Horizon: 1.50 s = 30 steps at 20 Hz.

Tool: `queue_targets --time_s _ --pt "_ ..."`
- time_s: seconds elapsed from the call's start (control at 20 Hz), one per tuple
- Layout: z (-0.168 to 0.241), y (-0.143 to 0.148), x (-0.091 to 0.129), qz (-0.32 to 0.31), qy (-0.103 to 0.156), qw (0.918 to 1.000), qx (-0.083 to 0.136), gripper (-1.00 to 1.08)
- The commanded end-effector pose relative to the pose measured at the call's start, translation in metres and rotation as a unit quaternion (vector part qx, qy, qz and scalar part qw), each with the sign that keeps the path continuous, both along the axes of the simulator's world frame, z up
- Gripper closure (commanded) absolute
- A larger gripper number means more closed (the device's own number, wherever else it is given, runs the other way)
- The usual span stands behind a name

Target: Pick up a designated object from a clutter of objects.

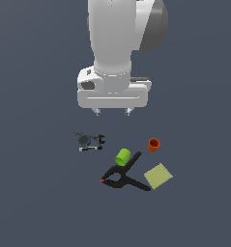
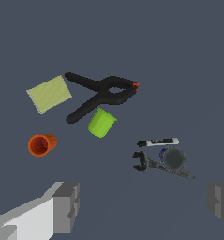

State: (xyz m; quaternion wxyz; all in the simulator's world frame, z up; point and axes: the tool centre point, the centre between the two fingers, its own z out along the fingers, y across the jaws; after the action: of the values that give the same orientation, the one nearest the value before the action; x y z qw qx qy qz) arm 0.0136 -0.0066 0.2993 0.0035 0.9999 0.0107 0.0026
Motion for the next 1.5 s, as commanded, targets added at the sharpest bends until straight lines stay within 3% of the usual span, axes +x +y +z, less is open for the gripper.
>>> queue_targets --time_s 0.0,0.45,0.9,1.45 --pt "-0.015 -0.009 0.001 -0.008 0.001 1.0 0.002 -0.92" --pt "-0.097 -0.063 -0.003 -0.058 0.001 0.9983 0.011 -0.92" --pt "-0.183 -0.124 -0.031 -0.116 0.001 0.9932 0.01 -0.92" --pt "-0.23 -0.158 -0.059 -0.151 0.002 0.9886 0.004 -0.92"
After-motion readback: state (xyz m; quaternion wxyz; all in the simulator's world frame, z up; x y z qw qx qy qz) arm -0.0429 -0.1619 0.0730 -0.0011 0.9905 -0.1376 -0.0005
